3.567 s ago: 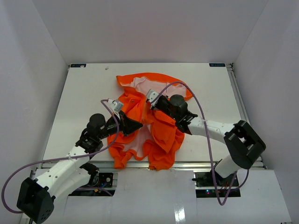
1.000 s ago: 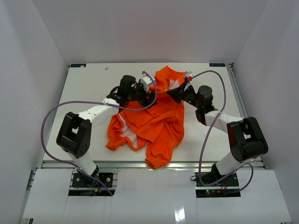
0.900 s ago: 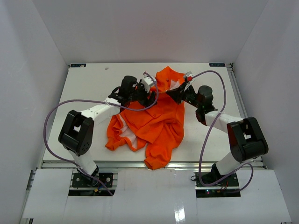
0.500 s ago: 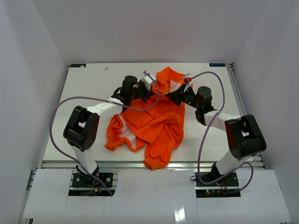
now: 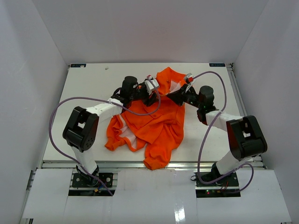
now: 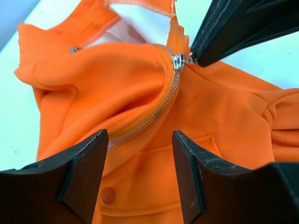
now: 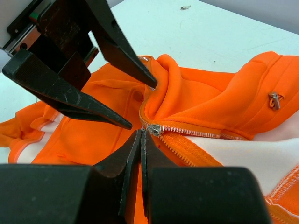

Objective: Zip up the jacket

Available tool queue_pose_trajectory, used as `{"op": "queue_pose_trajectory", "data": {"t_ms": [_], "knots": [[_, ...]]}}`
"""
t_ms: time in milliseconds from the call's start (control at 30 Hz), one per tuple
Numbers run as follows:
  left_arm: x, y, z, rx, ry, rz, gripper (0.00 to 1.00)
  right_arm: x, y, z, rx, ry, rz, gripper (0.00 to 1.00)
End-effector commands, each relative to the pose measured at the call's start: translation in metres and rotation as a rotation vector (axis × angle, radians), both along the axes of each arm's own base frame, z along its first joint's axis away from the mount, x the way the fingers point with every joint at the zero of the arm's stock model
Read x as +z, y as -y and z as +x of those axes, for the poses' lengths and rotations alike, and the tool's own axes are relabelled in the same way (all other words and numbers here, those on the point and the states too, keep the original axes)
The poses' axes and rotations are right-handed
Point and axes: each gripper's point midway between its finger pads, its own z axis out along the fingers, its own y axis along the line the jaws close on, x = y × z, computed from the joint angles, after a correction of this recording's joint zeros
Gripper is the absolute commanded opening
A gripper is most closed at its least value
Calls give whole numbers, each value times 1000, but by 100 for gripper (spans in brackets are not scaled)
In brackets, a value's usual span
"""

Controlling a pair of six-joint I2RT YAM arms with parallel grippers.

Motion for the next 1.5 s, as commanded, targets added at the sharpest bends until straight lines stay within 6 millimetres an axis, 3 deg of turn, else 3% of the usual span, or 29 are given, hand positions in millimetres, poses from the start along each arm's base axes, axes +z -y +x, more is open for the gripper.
{"op": "queue_pose_trajectory", "data": {"t_ms": [0, 100, 167, 333, 400, 533, 667, 800, 933, 1100, 1300, 1467], "knots": [[30, 17, -6, -164, 121, -25, 69, 26, -3, -16, 83, 89, 2, 8], [26, 26, -15, -237, 88, -34, 66, 28, -4, -17, 94, 93, 4, 8], [20, 31, -22, -286, 47, -45, 57, 31, -6, -16, 98, 91, 21, 8], [-3, 34, -33, -337, -48, -44, 9, 37, -12, -11, 120, 77, 52, 8], [-11, 33, -36, -341, -66, -40, 1, 36, -12, -8, 114, 72, 57, 8], [-16, 30, -40, -335, -75, -34, 0, 42, -13, 3, 95, 77, 62, 8], [-12, 25, -32, -257, -63, -36, 0, 41, -9, 15, 46, 58, 57, 8], [-9, 16, -22, -154, -47, -30, 0, 31, 3, 43, -53, 1, 19, 8], [-9, 7, -14, -68, -52, -14, 0, 7, 30, 69, -164, -82, -7, 8], [-15, 4, -7, -22, -103, 13, 0, -11, 57, 81, -270, -120, -44, 8], [-10, 2, -7, -3, -109, 10, 0, -10, 86, 100, -412, -119, -121, 8], [2, -7, -4, 59, -80, 6, 0, -4, 134, 132, -607, -155, -100, 8]]}}
